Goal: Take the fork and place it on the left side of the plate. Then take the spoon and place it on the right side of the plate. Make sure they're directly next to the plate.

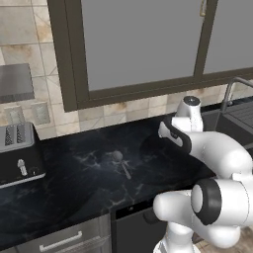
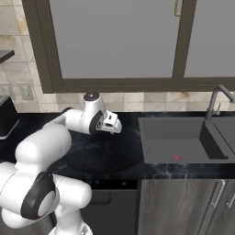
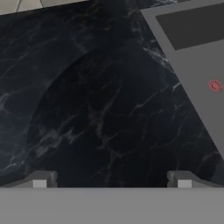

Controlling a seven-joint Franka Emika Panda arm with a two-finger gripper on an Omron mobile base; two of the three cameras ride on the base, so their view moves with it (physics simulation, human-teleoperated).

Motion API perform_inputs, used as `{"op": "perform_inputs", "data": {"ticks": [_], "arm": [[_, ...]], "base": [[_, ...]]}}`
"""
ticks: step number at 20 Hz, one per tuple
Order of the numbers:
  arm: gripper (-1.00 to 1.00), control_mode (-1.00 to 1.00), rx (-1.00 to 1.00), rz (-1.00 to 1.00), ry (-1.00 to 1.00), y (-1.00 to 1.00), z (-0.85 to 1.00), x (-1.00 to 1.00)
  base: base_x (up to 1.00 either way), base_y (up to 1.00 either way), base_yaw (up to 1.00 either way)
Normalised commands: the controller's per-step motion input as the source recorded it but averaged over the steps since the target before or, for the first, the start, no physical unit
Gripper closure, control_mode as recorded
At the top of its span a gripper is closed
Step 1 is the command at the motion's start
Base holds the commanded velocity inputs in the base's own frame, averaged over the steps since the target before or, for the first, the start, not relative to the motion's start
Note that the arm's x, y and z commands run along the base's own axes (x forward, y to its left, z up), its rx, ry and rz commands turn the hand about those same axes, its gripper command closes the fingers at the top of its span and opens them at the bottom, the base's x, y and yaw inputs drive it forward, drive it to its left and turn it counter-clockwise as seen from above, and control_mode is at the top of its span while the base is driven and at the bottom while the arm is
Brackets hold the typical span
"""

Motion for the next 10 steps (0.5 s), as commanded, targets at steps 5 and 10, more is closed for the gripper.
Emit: {"op": "perform_inputs", "data": {"ticks": [5, 10], "arm": [[-1.00, -1.00, 0.00, 0.00, 0.00, 0.00, -0.02, 0.00], [-1.00, -1.00, 0.00, 0.01, 0.00, 0.06, -0.04, 0.02]], "base": [[0.00, 0.00, 0.00], [0.00, 0.00, 0.00]]}}
